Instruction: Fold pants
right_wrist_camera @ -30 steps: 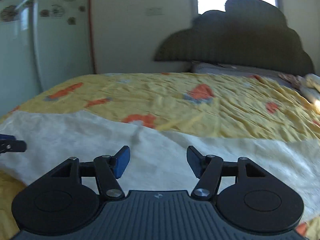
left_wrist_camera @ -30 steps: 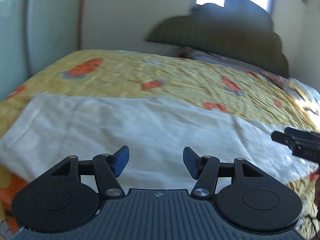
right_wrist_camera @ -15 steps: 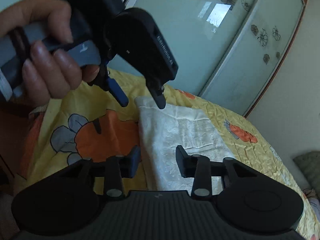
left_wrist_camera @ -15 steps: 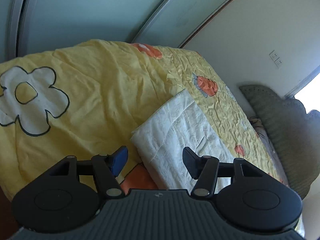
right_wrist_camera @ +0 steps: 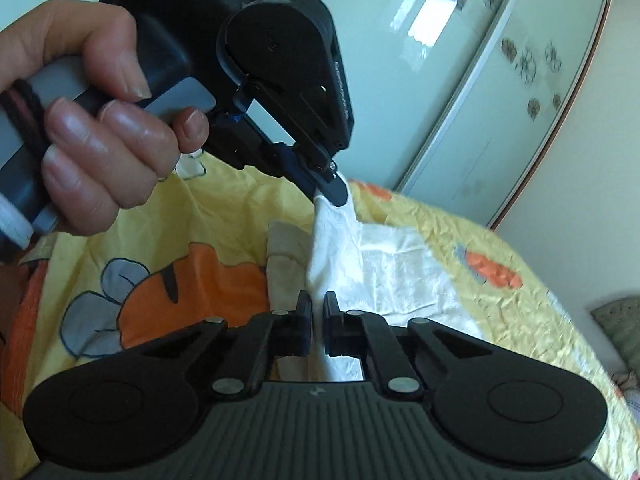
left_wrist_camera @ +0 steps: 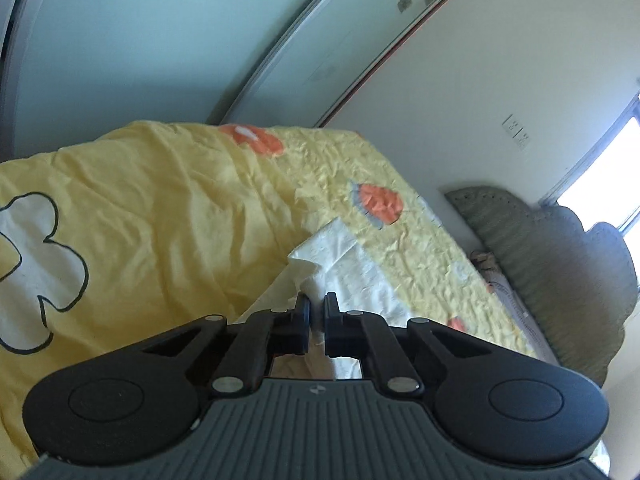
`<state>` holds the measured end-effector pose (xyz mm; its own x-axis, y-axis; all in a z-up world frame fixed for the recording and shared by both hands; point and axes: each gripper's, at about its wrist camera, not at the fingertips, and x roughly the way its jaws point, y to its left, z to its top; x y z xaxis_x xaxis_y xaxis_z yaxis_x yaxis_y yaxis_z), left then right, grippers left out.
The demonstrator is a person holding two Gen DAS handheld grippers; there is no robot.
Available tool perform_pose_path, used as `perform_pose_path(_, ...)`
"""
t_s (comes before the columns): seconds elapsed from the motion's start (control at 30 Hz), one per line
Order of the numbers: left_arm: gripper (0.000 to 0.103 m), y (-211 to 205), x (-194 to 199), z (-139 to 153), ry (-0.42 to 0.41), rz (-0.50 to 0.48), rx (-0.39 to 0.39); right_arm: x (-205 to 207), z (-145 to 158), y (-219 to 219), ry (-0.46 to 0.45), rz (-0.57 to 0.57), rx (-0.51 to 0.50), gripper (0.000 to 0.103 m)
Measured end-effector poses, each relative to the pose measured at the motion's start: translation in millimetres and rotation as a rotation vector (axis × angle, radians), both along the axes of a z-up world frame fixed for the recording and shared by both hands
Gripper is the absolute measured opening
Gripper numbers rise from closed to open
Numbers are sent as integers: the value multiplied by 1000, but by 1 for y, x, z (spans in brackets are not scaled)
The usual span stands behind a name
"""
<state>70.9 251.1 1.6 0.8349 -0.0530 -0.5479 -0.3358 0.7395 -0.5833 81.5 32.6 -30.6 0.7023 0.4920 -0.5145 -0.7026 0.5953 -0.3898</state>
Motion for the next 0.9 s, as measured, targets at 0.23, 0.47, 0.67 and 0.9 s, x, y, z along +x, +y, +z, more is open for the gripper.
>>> perform_pose_path(0.23,7,-6,-9,-13,59,18,118,-14,26,-55,124,-52,210,9)
perform_pose_path(0.47,21,-14,-18,-4,92,32,211,-34,29,-186,145,-496,326,9)
perform_pose_path(0.67,31,-40,-30,27,87,162,412,-56,-11,-289,316,-824,427,12)
perform_pose_path(0.9,49,-141,2,49,-10,-219,434,-81,-12,-350,311,-949,633,18)
